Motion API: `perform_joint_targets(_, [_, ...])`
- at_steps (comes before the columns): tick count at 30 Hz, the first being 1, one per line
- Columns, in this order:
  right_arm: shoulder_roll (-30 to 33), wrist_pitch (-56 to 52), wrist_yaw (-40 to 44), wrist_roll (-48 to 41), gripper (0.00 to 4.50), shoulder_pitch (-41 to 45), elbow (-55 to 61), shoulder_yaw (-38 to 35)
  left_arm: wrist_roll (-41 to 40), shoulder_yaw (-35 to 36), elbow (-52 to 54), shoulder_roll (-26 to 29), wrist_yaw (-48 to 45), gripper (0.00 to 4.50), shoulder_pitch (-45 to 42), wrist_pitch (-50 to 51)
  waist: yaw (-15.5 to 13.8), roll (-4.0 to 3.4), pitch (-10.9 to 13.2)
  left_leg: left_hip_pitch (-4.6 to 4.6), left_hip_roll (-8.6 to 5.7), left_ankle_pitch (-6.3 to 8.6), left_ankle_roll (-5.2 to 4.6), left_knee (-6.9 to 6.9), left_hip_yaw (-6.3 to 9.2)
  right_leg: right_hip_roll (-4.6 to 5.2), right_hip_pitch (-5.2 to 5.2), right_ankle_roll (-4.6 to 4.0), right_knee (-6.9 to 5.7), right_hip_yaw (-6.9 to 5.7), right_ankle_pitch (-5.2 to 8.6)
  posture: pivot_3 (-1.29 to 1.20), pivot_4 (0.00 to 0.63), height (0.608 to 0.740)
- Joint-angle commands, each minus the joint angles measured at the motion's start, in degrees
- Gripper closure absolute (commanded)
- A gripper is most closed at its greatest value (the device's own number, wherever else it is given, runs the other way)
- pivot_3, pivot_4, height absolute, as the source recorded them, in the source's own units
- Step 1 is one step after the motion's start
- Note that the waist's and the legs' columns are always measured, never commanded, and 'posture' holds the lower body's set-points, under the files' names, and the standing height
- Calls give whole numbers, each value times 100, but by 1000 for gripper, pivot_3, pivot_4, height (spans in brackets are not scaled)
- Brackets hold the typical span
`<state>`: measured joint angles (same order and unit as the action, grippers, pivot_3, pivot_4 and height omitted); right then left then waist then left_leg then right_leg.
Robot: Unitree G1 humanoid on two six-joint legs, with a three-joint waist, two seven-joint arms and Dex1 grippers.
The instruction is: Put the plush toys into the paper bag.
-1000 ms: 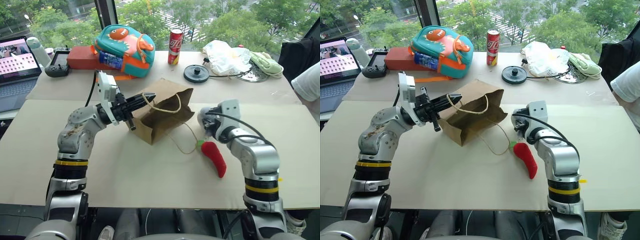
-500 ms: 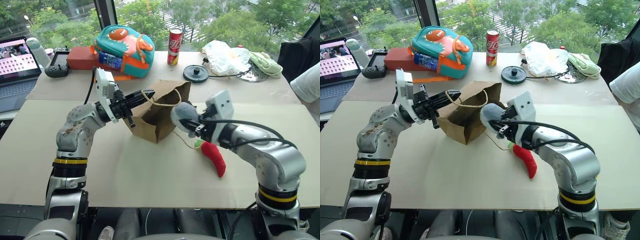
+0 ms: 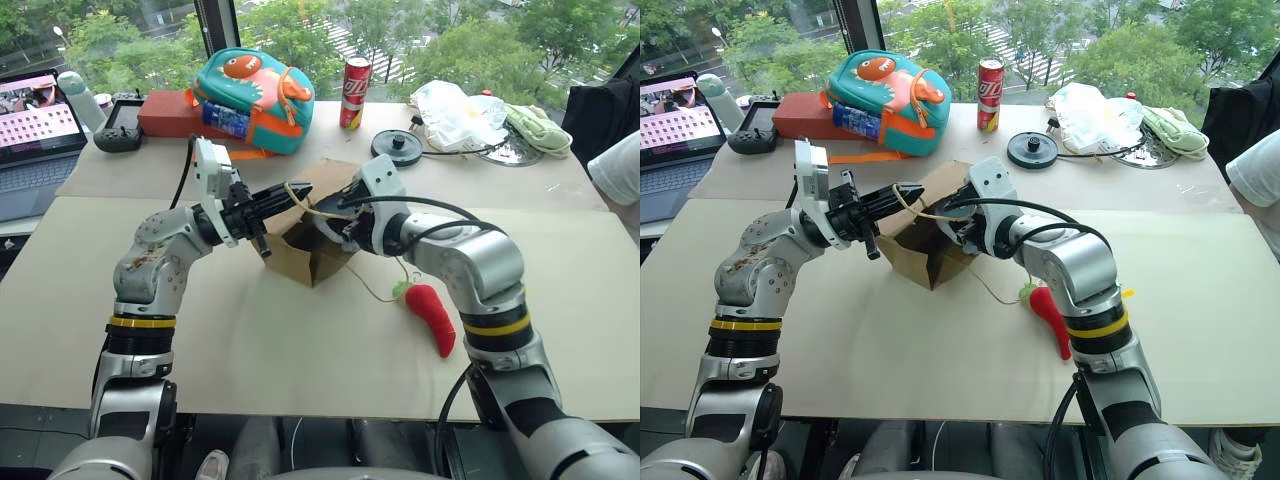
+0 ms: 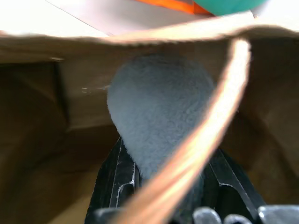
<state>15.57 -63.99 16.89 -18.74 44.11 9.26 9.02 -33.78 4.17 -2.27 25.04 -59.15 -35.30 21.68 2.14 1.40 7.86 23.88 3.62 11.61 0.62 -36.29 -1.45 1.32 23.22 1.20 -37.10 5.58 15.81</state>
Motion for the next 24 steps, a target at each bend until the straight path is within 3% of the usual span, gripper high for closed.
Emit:
perform_joint_targets(1, [-286, 384, -374, 121, 2267, 216, -106, -524, -65, 24, 182, 4, -17, 4500, -20, -14, 11, 0, 0, 0, 0, 0, 0, 0, 0, 0, 1, 0, 0, 0, 0, 0, 150, 733])
perform_joint_targets(8, [-482, 249, -401, 1, 31, 192, 83, -810, -68, 23, 168, 16, -18, 4500, -28, -7, 20, -1, 1, 0, 1, 0, 0, 1, 0, -1, 3, 0, -3, 0, 0, 0, 150, 733])
perform_joint_targets(17, [63, -423, -81, -413, 31, -213, 1075, -1196, -59, 24, 140, 19, -14, 4500, -45, -10, 9, -2, 1, 1, 0, 0, 0, 2, 0, 1, 2, 0, 0, 0, 0, 0, 150, 733])
perform_joint_targets(24, [1683, -741, 1065, -1103, 31, -1368, 2293, -1520, -64, 20, 117, 6, -12, 4500, -72, -12, -13, -2, 2, 5, -2, 0, 0, 3, 1, 1, 2, 1, 6, 0, 0, 0, 150, 733])
